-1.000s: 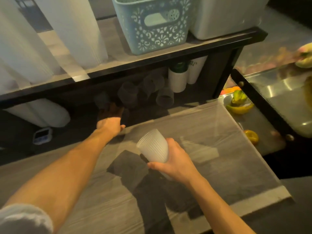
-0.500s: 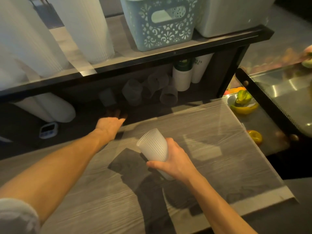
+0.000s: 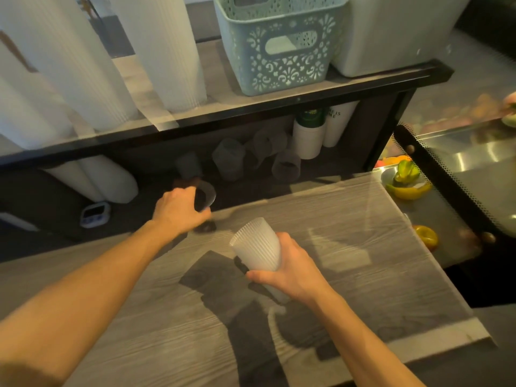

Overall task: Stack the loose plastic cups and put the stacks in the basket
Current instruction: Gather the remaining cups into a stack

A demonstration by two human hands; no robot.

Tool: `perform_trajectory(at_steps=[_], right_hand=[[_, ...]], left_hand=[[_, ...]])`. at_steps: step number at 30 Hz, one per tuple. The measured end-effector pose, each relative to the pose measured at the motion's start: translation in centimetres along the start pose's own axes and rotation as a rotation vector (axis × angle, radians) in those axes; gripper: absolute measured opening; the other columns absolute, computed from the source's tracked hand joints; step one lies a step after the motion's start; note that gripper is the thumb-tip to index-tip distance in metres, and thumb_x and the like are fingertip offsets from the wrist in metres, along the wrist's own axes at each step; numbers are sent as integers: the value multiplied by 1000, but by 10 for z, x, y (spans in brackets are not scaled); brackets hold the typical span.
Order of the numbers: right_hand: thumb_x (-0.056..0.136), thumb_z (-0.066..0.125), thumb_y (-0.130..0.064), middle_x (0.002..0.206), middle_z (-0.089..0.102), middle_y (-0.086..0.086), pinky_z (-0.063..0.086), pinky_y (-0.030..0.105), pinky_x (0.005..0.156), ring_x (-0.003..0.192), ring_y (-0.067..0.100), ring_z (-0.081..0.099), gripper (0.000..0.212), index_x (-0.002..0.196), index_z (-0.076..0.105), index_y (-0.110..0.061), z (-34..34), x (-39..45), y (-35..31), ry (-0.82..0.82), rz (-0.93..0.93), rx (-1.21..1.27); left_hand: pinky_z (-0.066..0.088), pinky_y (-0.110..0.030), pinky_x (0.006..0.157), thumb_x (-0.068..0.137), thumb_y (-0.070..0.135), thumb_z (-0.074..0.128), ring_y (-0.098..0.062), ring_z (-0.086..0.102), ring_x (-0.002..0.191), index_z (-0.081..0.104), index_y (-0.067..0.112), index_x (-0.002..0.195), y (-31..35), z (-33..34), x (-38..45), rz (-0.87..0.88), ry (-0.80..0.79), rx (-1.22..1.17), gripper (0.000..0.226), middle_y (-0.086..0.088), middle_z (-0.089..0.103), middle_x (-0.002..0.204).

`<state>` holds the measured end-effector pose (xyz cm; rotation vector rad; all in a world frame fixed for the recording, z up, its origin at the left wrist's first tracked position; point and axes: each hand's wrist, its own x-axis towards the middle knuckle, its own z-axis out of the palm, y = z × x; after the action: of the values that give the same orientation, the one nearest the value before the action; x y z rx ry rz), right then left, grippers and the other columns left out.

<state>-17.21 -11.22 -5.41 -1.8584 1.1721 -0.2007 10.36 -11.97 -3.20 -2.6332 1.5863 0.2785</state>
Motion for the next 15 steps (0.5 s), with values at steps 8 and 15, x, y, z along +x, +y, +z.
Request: perform_trajectory(at_steps=[8,15], right_hand=[[65,82,-58,125,56,-2,46,37,89,114,21,55,81,127,41,-25,-17,7,-11,13,-64,-69],[62,77,-55,123,49,-12,53,42,87,107,13,56,81,129,34,-38,-22,4,-12,-25,-200,-75]], left_hand=[[58,-49,79,82,51,68,-19,65,97,56,41,106,26,-11,-54,-26,123,-1010,29,6,65,97],[48,-27,83,82,57,55,3,60,99,58,35,123,45,-15,-92,134,19,-1098,47,14,65,110]])
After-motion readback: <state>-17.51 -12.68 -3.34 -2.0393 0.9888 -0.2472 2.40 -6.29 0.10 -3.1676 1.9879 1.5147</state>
